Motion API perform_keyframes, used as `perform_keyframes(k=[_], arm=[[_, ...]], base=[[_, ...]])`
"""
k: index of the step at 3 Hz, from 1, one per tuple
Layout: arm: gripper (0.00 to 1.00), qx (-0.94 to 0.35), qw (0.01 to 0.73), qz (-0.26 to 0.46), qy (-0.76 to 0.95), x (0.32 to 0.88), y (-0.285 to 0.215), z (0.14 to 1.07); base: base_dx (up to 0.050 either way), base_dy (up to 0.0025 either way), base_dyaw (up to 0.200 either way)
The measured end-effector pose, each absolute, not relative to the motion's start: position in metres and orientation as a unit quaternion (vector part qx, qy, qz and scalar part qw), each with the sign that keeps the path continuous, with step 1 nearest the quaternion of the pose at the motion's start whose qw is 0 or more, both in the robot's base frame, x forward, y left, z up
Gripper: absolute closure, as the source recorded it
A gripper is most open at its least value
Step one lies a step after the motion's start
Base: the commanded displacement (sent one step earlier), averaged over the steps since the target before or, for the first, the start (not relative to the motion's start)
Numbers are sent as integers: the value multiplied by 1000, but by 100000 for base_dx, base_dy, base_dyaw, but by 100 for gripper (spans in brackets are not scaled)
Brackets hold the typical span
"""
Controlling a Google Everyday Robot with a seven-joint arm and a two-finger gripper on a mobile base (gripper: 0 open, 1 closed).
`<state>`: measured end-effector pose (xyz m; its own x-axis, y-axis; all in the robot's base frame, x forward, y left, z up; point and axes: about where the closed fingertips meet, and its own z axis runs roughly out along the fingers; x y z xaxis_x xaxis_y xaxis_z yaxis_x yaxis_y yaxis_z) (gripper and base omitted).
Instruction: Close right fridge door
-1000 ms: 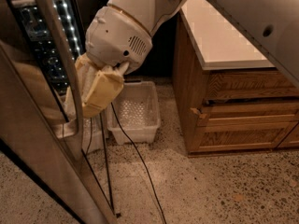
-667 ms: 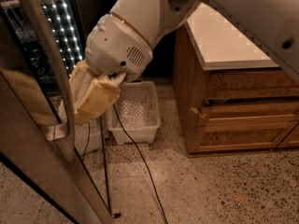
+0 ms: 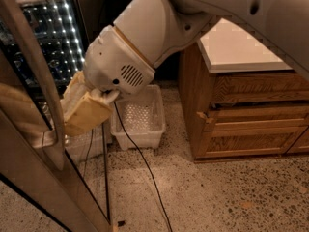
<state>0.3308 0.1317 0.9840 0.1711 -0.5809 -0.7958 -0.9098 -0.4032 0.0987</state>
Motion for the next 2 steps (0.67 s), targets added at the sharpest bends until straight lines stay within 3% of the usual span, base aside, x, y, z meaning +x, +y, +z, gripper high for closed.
perform_keyframes(k=[1,2], arm=[[100,-723,220,393,524,323,135,982],[100,-723,220,393,524,323,135,982]], base=[[5,-12,20125],[0,0,0]])
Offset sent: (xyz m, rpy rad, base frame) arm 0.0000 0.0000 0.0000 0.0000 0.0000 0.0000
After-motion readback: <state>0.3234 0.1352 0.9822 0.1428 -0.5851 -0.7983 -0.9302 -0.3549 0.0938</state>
